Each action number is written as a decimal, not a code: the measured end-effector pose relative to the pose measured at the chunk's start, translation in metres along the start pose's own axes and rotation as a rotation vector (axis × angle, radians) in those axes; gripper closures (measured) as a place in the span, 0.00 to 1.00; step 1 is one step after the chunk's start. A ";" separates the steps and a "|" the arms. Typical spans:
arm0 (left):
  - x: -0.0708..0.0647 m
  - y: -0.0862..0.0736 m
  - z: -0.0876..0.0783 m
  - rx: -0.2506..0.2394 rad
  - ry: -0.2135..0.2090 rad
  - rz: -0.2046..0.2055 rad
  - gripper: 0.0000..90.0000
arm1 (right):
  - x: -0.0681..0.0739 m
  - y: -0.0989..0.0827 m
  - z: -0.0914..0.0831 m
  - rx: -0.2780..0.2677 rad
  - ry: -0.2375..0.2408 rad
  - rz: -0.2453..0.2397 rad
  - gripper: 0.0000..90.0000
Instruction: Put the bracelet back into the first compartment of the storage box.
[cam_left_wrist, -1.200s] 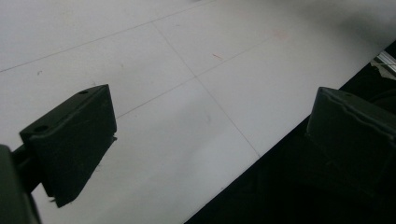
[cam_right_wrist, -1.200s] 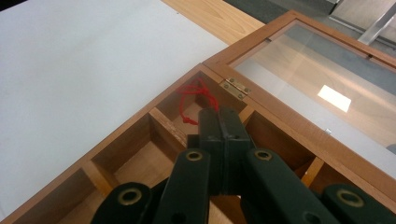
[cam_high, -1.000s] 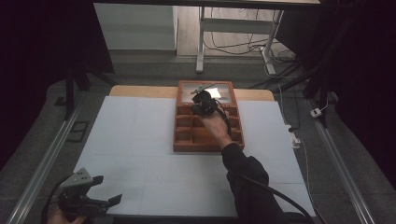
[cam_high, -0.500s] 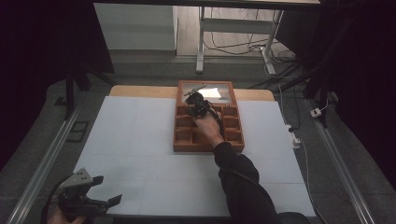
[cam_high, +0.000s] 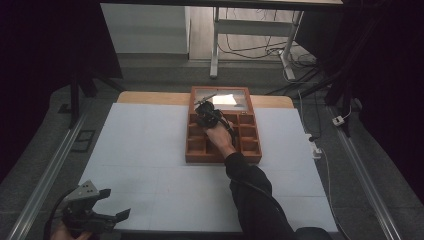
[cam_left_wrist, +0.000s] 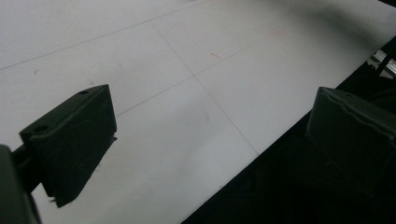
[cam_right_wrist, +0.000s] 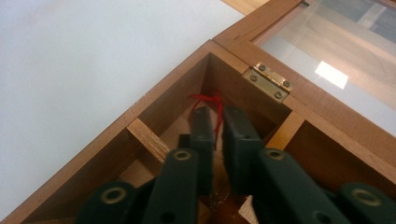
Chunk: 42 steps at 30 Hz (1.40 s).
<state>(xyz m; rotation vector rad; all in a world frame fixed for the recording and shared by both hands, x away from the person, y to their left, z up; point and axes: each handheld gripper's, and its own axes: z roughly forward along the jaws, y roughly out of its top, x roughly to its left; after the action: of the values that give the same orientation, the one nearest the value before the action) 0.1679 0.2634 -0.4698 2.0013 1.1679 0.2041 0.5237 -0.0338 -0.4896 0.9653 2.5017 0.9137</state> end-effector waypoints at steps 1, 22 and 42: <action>0.000 0.000 0.000 0.000 -0.001 0.000 0.02 | -0.001 0.001 -0.002 0.001 0.000 0.005 0.86; 0.000 0.000 0.000 0.002 0.001 -0.003 0.02 | -0.004 0.011 -0.040 -0.050 0.072 0.045 0.42; 0.001 0.000 0.000 0.001 0.002 -0.009 0.02 | 0.021 -0.003 -0.079 -0.097 0.196 -0.013 0.14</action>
<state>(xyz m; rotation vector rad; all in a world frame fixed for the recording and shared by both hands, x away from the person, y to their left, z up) 0.1688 0.2634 -0.4699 1.9963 1.1781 0.2006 0.4688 -0.0574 -0.4333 0.8657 2.5913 1.1651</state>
